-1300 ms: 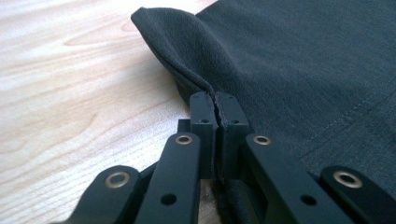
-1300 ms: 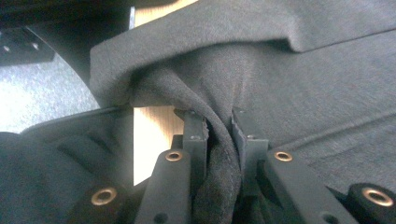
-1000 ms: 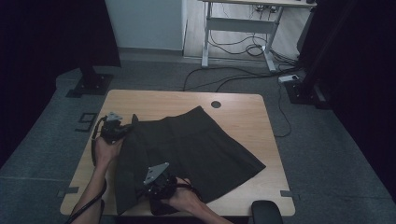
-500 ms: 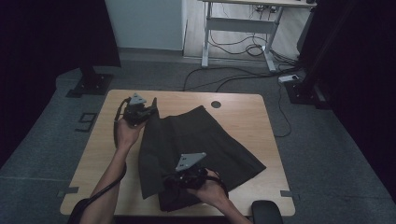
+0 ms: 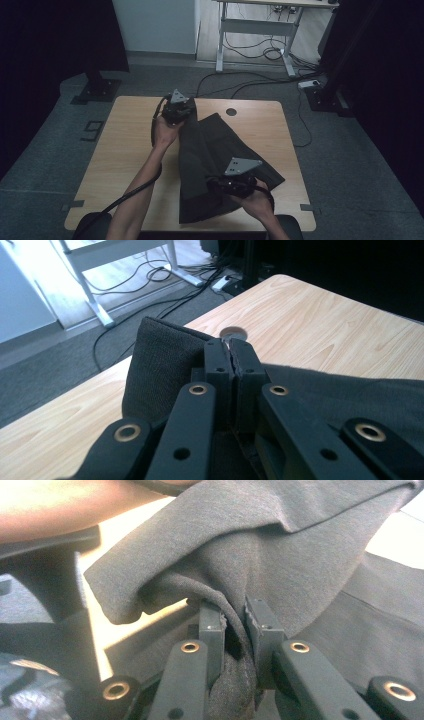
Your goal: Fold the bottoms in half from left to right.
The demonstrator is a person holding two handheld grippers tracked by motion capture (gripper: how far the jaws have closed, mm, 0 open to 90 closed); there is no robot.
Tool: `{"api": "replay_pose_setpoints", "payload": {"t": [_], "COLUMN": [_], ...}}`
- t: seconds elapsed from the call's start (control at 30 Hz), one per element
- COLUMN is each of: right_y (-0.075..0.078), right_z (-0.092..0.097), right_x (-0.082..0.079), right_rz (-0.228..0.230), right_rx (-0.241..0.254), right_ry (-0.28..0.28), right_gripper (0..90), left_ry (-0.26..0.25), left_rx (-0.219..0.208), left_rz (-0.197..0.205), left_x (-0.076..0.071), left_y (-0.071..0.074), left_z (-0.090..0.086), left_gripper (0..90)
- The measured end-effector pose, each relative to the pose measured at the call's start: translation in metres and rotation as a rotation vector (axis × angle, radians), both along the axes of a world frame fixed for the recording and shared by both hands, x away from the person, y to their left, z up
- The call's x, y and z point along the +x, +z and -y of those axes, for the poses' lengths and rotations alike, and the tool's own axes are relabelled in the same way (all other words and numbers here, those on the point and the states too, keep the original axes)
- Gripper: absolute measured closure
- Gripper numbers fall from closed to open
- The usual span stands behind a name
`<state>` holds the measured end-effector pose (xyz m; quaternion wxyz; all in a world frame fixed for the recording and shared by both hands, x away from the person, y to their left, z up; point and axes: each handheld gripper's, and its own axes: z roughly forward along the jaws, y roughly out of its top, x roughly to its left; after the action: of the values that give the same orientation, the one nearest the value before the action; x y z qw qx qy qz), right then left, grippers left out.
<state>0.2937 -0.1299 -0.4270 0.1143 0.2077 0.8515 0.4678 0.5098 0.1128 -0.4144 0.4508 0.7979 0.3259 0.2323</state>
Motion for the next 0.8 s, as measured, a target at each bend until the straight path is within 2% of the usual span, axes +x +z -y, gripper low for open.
{"api": "replay_pose_setpoints", "payload": {"t": [0.07, 0.2, 0.27, 0.37, 0.4, 0.57, 0.63, 0.7, 0.8], "right_y": [-0.002, -0.009, -0.015, -0.025, -0.028, -0.040, -0.045, -0.051, -0.061], "right_z": [0.011, 0.031, 0.039, 0.048, 0.050, 0.061, 0.066, 0.071, 0.074], "right_x": [0.001, 0.005, 0.007, 0.010, 0.010, 0.010, 0.011, 0.012, 0.014], "right_rz": [0.003, -0.003, -0.021, -0.040, -0.045, -0.072, -0.086, -0.101, -0.122], "right_rx": [-0.006, -0.030, -0.026, -0.033, -0.036, -0.047, -0.047, -0.050, -0.071], "right_ry": [-0.029, -0.093, -0.116, -0.139, -0.143, -0.164, -0.178, -0.192, -0.216], "right_gripper": [79.6, 79.8, 80.0, 80.2, 80.2, 80.5, 80.5, 80.5, 80.5], "left_ry": [-0.003, -0.016, -0.026, -0.038, -0.038, -0.060, -0.063, -0.065, -0.061], "left_rx": [0.002, -0.010, -0.004, 0.012, 0.012, 0.016, 0.026, 0.055, 0.080], "left_rz": [0.001, -0.021, -0.030, -0.042, -0.042, -0.063, -0.069, -0.078, -0.094], "left_x": [0.002, 0.016, 0.021, 0.025, 0.025, 0.030, 0.031, 0.034, 0.037], "left_y": [-0.002, -0.017, -0.025, -0.035, -0.035, -0.050, -0.054, -0.060, -0.067], "left_z": [0.005, 0.023, 0.033, 0.047, 0.047, 0.069, 0.075, 0.080, 0.083], "left_gripper": [87.3, 87.3, 87.4, 87.4, 87.4, 87.4, 87.4, 87.3, 86.1]}}
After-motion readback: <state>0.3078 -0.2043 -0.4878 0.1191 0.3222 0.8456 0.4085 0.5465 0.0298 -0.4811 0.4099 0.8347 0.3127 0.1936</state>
